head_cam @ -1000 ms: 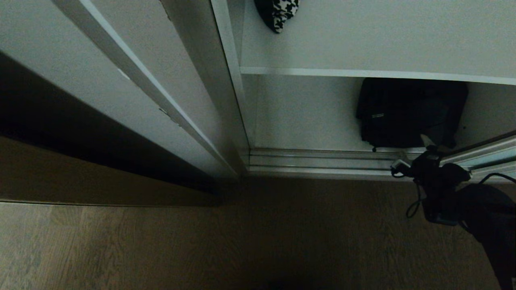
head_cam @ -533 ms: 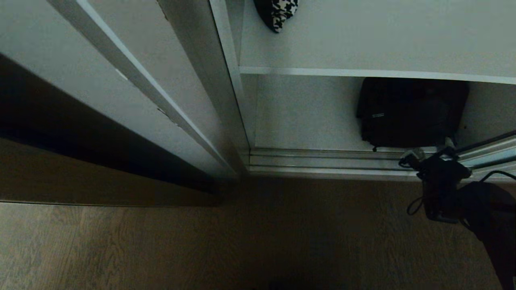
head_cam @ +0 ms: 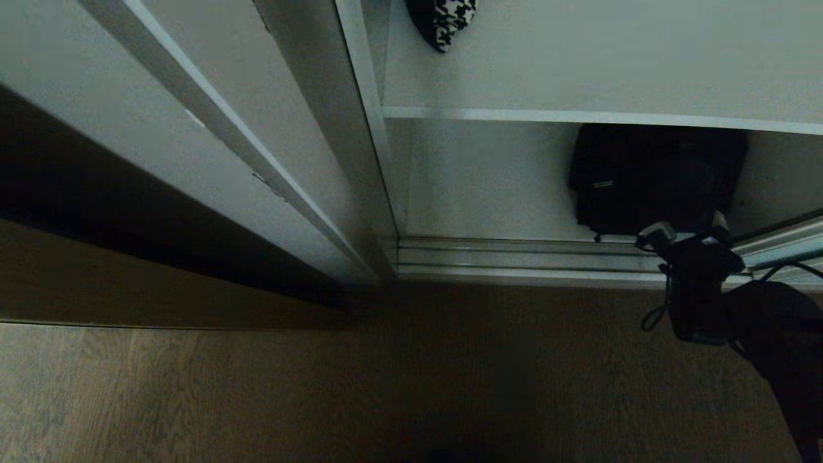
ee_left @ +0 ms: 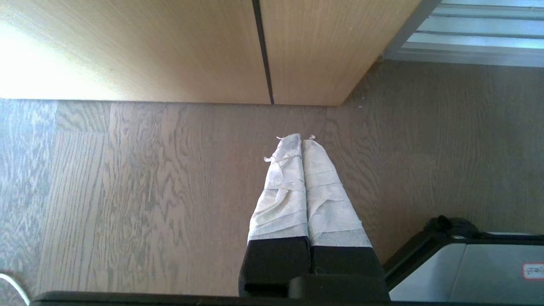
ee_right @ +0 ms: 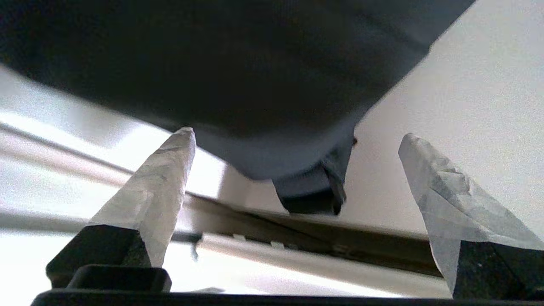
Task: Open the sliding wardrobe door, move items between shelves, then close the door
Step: Place the bag on the higher shelf
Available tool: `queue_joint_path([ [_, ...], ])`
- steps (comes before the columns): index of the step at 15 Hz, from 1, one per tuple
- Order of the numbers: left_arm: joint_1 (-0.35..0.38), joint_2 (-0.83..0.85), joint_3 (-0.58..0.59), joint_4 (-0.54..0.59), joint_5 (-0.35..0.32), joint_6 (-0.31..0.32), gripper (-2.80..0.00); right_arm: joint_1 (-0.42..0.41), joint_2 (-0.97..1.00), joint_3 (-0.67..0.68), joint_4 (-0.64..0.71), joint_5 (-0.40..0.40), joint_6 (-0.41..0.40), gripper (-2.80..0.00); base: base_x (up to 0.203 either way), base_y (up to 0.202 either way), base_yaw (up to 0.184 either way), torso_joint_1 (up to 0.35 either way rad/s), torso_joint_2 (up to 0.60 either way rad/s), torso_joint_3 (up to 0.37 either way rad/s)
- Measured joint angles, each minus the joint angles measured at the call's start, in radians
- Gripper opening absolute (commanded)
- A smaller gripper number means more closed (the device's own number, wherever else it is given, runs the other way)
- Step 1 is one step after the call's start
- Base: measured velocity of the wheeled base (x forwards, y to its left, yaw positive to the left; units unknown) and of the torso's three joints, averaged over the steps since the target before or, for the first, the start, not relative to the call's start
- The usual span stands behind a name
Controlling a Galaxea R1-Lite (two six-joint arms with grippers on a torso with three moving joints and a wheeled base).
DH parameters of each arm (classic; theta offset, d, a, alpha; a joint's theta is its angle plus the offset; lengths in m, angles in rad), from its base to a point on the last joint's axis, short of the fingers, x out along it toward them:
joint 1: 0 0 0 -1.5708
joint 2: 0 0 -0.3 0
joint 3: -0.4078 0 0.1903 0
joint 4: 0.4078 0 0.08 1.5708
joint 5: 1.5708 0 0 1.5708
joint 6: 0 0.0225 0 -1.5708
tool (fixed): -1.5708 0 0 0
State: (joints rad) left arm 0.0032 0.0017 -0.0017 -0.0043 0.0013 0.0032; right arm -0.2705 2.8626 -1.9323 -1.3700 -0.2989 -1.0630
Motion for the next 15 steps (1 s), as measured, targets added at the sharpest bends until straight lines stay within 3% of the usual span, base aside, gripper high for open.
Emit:
queue_joint_path([
  [7, 0.000, 0.000, 0.000, 0.000, 0.000, 0.000, -2.80, 0.028, -0.062, 0.000, 0.045, -0.010, 0.093, 0.00, 0.000, 0.000, 0.000, 0.000, 0.00, 0.000],
  [13, 0.000, 0.000, 0.000, 0.000, 0.000, 0.000, -2.80, 0.032, -0.072, 0.002, 0.045, -0.008, 0.101, 0.00, 0.000, 0.000, 0.000, 0.000, 0.00, 0.000],
  [14, 0.000, 0.000, 0.000, 0.000, 0.000, 0.000, -2.80, 0.036, -0.068, 0.002, 0.045, -0.008, 0.101, -2.80, 0.000, 0.000, 0.000, 0.000, 0.00, 0.000],
  [15, 0.000, 0.000, 0.000, 0.000, 0.000, 0.000, -2.80, 0.040, -0.065, 0.003, 0.045, -0.008, 0.101, -2.80, 0.000, 0.000, 0.000, 0.000, 0.00, 0.000],
])
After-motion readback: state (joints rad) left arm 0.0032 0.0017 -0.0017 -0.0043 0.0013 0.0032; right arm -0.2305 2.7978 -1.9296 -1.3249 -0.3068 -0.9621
